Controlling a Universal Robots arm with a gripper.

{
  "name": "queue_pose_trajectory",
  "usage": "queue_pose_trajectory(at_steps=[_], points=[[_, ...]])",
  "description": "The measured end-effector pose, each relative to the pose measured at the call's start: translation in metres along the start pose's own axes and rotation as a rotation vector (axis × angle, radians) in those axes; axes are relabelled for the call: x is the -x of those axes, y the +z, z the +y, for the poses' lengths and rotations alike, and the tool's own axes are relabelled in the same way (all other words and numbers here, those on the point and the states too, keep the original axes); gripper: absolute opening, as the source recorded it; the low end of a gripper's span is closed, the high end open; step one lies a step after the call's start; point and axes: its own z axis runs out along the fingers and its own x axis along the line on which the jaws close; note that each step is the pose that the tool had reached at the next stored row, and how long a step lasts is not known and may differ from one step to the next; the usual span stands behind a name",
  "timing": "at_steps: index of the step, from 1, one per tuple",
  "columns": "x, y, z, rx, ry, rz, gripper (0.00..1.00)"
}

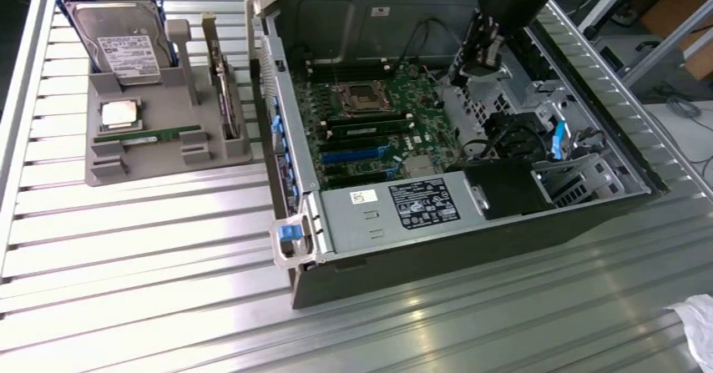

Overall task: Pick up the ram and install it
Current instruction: 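Press down the ram until it locks into place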

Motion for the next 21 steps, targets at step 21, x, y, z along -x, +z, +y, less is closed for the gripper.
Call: queue_pose_trajectory(at_steps=[21], points=[[0.0,0.0002,0.0,0.0003,0.179,-0.0067,0.11]])
